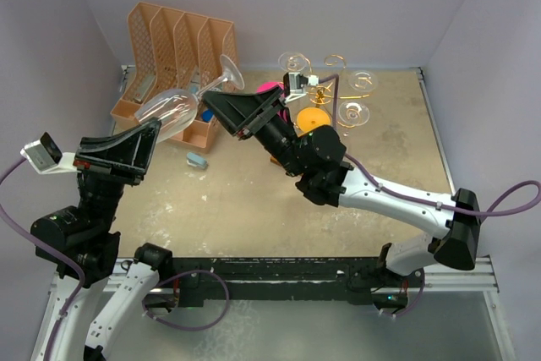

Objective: Place the wine glass upside down on the wine glass rack

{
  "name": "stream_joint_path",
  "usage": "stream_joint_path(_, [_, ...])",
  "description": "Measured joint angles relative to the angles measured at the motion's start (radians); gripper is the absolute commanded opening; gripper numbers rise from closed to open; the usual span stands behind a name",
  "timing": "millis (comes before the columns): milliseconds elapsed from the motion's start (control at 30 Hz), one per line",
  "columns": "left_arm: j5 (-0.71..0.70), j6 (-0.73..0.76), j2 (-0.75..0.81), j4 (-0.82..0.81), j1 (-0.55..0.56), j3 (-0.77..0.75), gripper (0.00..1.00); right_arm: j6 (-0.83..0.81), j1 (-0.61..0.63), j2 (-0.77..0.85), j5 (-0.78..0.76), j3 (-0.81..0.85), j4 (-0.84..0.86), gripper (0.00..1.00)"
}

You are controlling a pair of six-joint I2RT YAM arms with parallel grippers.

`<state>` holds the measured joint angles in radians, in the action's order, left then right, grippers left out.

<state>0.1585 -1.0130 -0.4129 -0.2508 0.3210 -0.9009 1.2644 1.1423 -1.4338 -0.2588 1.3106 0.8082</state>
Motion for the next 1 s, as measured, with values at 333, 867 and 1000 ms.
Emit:
stream_joint_path(333, [0.014,0.0,0.0,-0.032,0.0,0.016,0.0,0.034,0.011,-0.006,-0.022,0.024,-0.014,0.4])
stream_joint_path(867, [0.065,0.0,0.001,-0.052,0.0,0.016,0.0,0.034,0.011,-0.058,-0.092,0.107,-0.141,0.38])
stream_joint_path(1000, [0.072,0.0,0.001,-0.052,0.0,0.017,0.0,0.026,0.011,-0.059,-0.1,0.111,-0.136,0.32])
